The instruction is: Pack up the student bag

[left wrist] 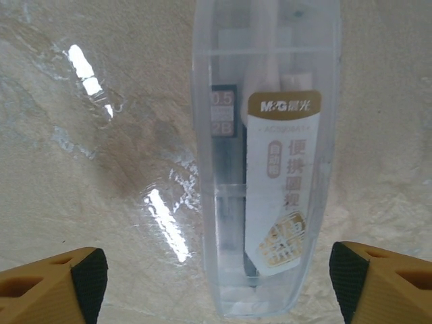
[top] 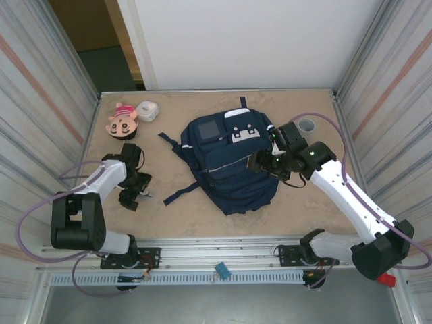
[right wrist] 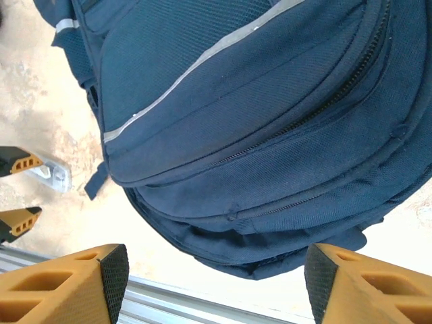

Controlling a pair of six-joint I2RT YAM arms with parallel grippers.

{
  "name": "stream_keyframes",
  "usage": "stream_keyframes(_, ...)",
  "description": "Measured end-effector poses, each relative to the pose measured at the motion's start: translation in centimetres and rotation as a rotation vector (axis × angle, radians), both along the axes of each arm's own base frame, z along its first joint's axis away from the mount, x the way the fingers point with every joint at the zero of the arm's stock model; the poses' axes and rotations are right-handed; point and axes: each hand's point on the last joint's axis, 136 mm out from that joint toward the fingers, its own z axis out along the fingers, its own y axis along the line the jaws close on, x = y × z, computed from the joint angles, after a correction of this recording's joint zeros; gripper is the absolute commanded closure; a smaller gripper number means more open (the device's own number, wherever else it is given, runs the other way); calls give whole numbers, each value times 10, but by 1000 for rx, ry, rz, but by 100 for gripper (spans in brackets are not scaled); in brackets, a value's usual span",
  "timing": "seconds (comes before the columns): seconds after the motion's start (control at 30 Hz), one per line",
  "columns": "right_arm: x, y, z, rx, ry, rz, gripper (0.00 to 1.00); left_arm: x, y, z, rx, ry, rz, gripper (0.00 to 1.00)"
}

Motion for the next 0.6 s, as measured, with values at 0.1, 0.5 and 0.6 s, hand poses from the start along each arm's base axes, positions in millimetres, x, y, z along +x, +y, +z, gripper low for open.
stream_keyframes(0.1,0,0,0,1,-1,0,30,3,2,-1,-1,-7,14,14)
stream_keyframes(0.5,-1,0,-3,-3,5,2,31,9,3,-14,-2,9,51,31)
stream_keyframes(0.6,-3,2,-2,1,-2,9,31,10,3,-16,-2,8,58,36)
